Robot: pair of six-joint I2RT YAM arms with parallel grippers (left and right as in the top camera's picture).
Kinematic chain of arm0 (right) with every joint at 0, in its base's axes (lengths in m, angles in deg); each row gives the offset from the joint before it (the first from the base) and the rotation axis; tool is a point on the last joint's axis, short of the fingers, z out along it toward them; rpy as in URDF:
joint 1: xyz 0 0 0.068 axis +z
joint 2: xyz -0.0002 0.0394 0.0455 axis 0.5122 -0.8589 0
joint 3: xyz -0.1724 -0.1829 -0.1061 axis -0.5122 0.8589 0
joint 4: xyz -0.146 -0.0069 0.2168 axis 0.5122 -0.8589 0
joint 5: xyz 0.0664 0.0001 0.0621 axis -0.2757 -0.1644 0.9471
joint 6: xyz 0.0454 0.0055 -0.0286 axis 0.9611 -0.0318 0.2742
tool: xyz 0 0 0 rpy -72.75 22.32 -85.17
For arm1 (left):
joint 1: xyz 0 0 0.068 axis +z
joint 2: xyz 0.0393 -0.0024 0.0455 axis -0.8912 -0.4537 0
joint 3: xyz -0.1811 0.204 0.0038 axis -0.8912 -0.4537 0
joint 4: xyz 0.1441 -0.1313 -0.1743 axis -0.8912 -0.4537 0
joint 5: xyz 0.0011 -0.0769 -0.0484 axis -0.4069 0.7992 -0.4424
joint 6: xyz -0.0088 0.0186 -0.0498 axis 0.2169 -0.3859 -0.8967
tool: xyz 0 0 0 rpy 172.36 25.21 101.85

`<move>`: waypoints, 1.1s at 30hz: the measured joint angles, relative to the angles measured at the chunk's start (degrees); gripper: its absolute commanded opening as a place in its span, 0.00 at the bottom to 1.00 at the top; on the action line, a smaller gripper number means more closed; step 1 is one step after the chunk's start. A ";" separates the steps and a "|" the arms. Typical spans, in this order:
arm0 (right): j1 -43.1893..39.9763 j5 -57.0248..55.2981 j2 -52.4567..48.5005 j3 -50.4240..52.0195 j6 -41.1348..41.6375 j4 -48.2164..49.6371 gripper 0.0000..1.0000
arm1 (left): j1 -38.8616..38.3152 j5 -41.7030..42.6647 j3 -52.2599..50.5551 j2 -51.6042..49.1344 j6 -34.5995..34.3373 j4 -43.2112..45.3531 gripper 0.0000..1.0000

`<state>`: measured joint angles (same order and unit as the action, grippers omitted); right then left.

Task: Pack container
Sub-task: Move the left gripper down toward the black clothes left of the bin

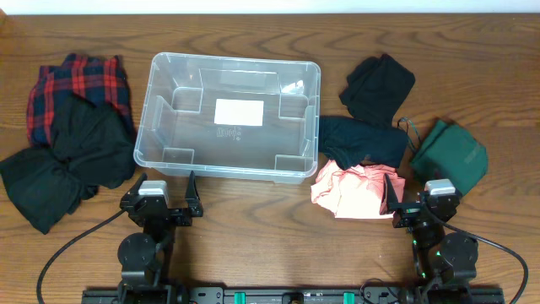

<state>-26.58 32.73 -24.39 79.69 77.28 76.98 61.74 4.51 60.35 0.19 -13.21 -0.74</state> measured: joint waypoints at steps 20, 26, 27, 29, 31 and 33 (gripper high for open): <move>0.00 0.00 0.00 0.00 0.00 0.00 0.99 | 0.02 -0.85 -0.28 0.00 -0.02 1.03 0.98; 0.00 0.00 0.00 0.00 0.00 0.00 0.99 | 0.04 -1.66 -1.27 0.00 -2.58 4.70 0.98; 0.00 0.00 0.00 0.00 0.00 0.00 0.99 | 0.04 -1.95 -1.33 0.00 -3.48 5.01 0.98; 0.00 0.00 0.00 0.00 0.00 0.00 0.99 | 0.04 -2.19 -1.33 0.00 -5.20 5.60 0.98; 0.00 0.00 0.00 0.00 0.00 0.00 0.99 | 0.04 -2.32 -1.33 0.00 -6.88 5.99 0.98; 0.00 0.00 0.00 0.00 -0.02 0.00 0.99 | 0.04 -2.38 -1.33 -0.02 -8.61 6.36 0.98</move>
<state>-26.58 32.73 -24.39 79.69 77.26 76.98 61.78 2.12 59.02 0.17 -21.82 5.62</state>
